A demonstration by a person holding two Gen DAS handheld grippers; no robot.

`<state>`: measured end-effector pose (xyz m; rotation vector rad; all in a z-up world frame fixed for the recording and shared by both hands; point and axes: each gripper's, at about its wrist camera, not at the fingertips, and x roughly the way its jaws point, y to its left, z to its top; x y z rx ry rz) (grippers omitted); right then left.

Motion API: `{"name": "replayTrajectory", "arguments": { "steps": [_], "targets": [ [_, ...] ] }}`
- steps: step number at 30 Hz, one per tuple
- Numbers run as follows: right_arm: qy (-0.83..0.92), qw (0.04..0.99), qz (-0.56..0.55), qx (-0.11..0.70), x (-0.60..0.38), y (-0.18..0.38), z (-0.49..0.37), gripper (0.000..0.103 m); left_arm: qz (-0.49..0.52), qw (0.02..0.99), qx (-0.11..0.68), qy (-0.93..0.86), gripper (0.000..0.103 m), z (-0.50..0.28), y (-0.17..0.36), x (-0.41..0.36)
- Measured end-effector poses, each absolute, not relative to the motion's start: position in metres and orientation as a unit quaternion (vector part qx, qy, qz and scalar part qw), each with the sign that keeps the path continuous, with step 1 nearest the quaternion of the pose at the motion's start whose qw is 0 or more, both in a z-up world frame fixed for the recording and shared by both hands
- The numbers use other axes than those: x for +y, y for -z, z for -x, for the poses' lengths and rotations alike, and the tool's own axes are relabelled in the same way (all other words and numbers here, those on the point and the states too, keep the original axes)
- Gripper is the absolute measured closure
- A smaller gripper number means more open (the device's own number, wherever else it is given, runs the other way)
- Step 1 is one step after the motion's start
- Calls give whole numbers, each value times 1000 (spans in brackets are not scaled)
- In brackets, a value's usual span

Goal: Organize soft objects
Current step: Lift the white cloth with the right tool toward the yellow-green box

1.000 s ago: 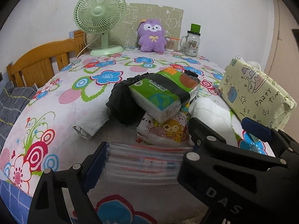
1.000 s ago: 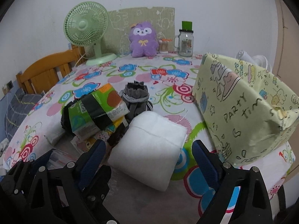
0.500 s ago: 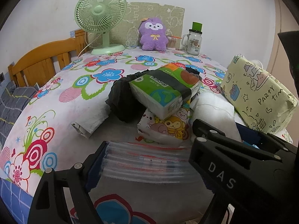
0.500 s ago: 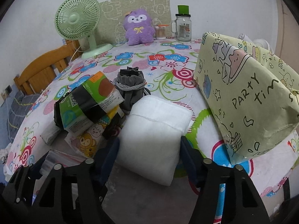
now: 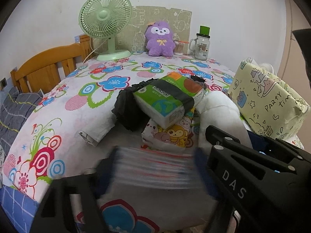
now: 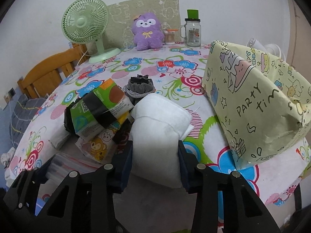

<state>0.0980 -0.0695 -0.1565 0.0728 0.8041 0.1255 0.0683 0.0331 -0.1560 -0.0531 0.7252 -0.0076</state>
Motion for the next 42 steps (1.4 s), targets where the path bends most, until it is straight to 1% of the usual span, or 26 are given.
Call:
{"name": "replayTrajectory", "arguments": {
  "steps": [2,6,9,10,11,12,13,15,19,28,33,42],
  "targets": [
    [-60,920,-36,386,-70,153,-97,59,30,934,357,3,33,-69,154,34],
    [-60,920,-34,386,-71,151,-95,59,36,932,359,-2,37,-71,155,36],
    [-60,921,-35,383,-72,150,-94,59,41,932,359,-7,37,-69,155,38],
    [-60,921,-36,383,-72,149,-93,59,43,932,360,-5,28,-69,155,38],
    [-60,921,-36,382,-72,149,-93,59,42,932,361,1,21,-69,155,37],
    [-61,921,-37,383,-72,149,-92,60,37,933,359,5,10,-67,155,36],
    [-61,921,-38,383,-72,150,-92,60,33,935,354,6,7,-65,155,34],
    [-59,921,-40,383,-74,150,-92,60,27,937,349,11,4,-62,154,30],
    [-55,923,-42,379,-78,147,-89,60,20,936,352,15,1,-62,155,26],
    [-55,917,-44,393,-82,156,-88,60,14,931,364,11,0,-64,167,19],
    [-54,917,-43,394,-80,156,-89,60,15,933,359,14,9,-63,165,18],
    [-62,921,-39,383,-78,143,-86,60,19,938,345,12,11,-59,144,20]
  ]
}}
